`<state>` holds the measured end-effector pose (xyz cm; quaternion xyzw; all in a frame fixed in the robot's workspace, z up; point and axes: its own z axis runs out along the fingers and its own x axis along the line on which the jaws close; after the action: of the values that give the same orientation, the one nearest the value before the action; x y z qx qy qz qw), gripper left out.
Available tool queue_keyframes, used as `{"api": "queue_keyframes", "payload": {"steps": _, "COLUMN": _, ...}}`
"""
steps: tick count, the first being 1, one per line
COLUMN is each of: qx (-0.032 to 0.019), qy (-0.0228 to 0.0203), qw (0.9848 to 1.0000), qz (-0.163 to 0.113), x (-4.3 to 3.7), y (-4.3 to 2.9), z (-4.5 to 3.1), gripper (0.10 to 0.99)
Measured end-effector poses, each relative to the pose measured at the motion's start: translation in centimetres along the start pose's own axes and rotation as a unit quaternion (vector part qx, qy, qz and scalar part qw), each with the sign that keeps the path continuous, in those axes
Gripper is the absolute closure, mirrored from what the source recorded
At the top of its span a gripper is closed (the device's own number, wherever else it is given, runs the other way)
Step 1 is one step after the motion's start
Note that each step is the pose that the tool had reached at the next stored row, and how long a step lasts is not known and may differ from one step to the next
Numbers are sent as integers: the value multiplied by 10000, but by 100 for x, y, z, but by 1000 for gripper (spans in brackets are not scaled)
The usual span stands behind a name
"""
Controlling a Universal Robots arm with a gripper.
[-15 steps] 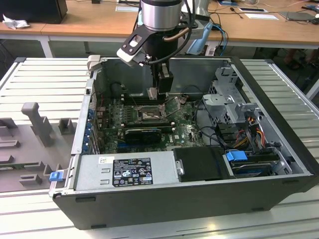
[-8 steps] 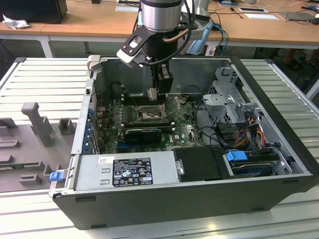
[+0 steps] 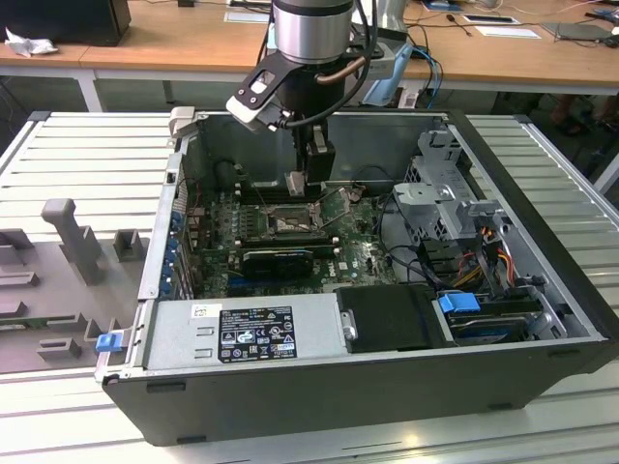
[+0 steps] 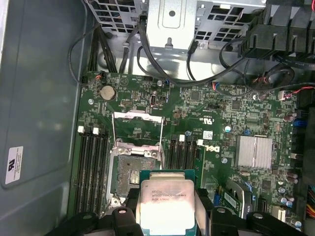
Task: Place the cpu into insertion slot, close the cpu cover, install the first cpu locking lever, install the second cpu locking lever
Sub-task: 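Place the cpu into insertion slot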
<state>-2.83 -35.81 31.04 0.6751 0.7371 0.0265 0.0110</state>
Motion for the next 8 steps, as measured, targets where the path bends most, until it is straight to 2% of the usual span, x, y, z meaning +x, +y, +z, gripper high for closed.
{"api": "queue_keyframes", "payload": {"steps": 8, "qx": 0, "qy": -2, "qw": 10000, "qz": 37, "x": 0, "y": 0, "z": 6, "gripper": 557}}
